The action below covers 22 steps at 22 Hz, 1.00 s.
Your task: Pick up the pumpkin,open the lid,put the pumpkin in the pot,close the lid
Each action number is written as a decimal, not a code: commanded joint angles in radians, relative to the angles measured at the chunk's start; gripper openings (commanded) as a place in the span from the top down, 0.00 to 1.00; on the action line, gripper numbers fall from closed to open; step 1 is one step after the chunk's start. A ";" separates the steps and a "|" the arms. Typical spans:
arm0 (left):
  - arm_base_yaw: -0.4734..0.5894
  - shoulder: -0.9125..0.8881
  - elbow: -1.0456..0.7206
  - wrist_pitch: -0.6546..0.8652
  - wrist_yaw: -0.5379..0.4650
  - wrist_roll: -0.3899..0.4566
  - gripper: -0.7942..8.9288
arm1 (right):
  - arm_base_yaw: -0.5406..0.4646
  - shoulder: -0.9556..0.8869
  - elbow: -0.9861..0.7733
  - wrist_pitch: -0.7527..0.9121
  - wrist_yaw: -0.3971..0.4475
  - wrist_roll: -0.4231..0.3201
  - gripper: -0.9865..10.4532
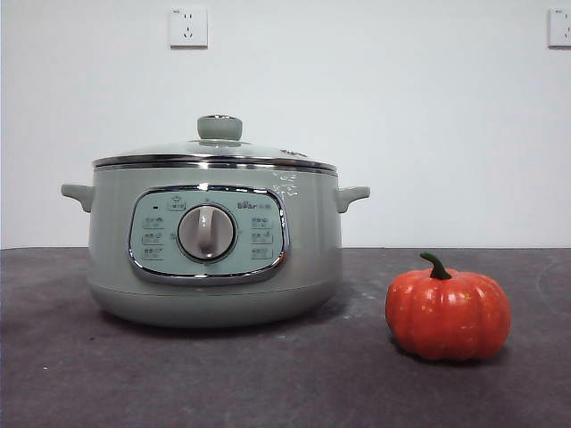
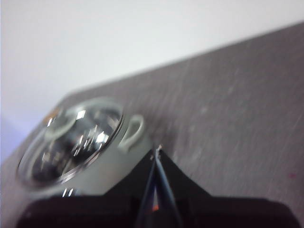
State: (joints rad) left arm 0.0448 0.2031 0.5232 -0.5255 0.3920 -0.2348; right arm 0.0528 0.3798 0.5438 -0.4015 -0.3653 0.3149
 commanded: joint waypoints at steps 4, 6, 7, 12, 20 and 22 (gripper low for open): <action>0.002 0.148 0.153 -0.147 0.157 0.181 0.93 | 0.003 0.176 0.239 -0.288 -0.135 -0.244 0.92; 0.002 0.192 0.197 -0.203 0.198 0.226 0.93 | 0.003 0.225 0.312 -0.391 -0.163 -0.305 0.92; 0.002 0.212 0.220 -0.233 0.220 0.249 0.93 | 0.006 0.248 0.349 -0.445 -0.170 -0.332 0.92; 0.000 0.288 0.305 -0.360 0.293 0.331 0.93 | 0.029 0.320 0.476 -0.637 -0.186 -0.425 0.92; 0.000 0.305 0.334 -0.389 0.317 0.340 0.56 | 0.042 0.329 0.502 -0.680 -0.187 -0.438 0.83; 0.000 0.305 0.334 -0.389 0.316 0.340 0.13 | 0.042 0.334 0.502 -0.680 -0.186 -0.431 0.49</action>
State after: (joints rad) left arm 0.0448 0.5087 0.8520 -0.9154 0.7002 0.0898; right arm 0.0925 0.7124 1.0451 -1.0843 -0.5484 -0.1131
